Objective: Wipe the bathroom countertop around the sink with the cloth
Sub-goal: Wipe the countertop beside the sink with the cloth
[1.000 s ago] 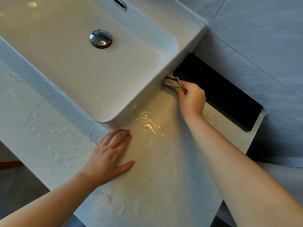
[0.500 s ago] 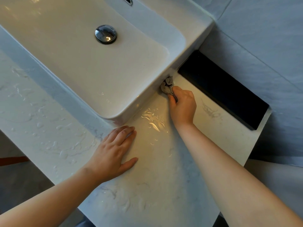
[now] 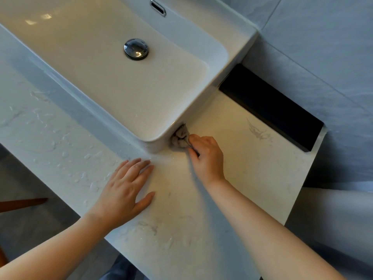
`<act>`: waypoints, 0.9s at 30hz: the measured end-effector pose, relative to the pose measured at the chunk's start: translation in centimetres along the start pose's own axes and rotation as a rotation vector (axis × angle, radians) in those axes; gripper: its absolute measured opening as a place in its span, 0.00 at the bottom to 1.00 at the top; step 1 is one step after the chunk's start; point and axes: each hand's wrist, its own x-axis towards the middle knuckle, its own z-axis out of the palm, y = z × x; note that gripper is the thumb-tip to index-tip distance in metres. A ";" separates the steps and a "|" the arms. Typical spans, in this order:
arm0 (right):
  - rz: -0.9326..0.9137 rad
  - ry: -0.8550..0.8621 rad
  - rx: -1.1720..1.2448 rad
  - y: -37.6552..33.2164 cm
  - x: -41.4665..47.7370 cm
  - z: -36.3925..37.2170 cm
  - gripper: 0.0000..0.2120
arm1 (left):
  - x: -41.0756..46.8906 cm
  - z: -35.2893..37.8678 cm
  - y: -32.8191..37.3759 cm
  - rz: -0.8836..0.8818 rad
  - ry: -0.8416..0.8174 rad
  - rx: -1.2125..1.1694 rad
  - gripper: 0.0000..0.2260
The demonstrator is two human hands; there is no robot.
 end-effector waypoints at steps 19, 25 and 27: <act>0.274 0.160 -0.036 1.4 1.3 -1.3 0.03 | -0.6 0.5 -1.6 0.041 -0.042 0.055 0.33; 0.200 0.135 -0.016 -2.1 -2.1 0.8 0.09 | -0.6 0.7 -1.9 0.047 -0.055 0.067 0.33; 0.193 0.119 -0.010 -2.8 -3.4 1.2 0.10 | -0.6 0.7 -1.9 0.051 -0.064 0.067 0.33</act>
